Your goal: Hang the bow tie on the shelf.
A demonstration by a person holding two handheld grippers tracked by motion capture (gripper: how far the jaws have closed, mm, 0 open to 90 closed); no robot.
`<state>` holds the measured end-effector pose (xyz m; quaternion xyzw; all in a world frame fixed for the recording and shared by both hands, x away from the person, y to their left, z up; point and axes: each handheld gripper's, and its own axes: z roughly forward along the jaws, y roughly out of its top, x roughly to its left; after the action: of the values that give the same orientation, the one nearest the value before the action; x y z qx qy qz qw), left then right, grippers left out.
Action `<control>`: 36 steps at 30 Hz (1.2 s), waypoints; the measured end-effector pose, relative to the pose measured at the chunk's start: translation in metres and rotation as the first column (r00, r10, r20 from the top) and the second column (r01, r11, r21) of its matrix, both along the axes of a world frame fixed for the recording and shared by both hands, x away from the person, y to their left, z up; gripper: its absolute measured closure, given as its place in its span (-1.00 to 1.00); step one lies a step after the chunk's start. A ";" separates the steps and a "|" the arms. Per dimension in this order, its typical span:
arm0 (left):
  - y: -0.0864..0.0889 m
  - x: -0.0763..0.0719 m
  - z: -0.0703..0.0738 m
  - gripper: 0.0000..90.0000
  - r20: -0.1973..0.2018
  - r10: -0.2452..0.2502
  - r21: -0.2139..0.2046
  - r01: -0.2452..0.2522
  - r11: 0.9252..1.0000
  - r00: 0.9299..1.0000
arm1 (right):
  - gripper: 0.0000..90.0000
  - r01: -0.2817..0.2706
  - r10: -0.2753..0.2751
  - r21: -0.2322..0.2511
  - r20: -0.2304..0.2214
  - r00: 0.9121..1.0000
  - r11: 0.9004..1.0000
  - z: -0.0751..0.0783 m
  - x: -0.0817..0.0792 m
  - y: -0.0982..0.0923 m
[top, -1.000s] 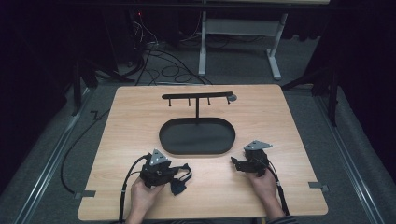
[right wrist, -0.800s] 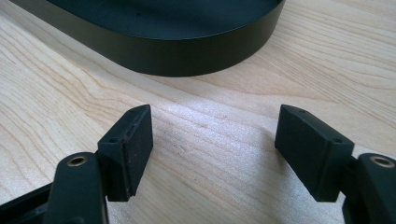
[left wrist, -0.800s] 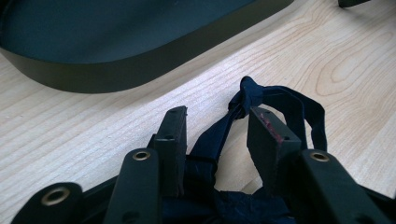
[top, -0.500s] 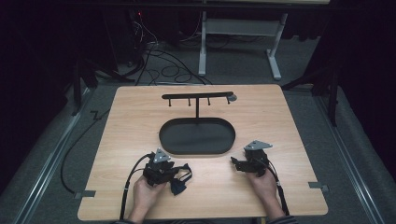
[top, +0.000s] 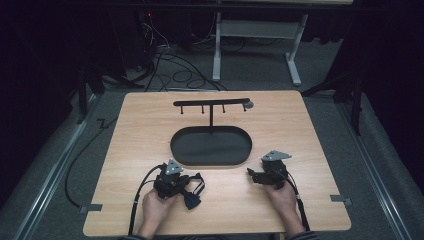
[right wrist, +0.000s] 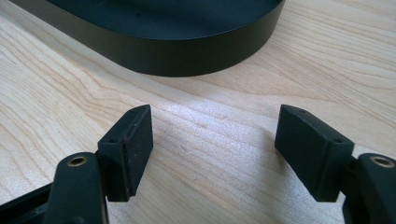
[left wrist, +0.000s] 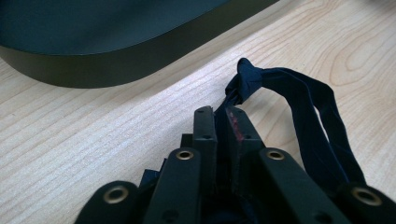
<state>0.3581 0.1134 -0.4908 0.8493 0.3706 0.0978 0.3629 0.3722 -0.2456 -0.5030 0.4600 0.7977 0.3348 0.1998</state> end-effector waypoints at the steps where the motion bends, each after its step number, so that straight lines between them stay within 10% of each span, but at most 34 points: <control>1: 0.000 0.000 0.000 0.88 -0.002 0.000 0.000 0.000 1.000 1.000 | -0.35 0.000 0.000 0.000 0.000 1.000 1.000 0.000 0.000 0.000; 36: 0.002 -0.013 0.056 0.92 0.106 -0.042 -0.047 0.048 0.998 0.993 | -0.35 -0.001 0.001 0.001 0.000 1.000 1.000 0.000 0.000 0.000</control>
<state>0.3447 0.1158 -0.4347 0.8420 0.3342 0.1249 0.4046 0.3723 -0.2457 -0.5030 0.4600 0.7977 0.3352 0.1993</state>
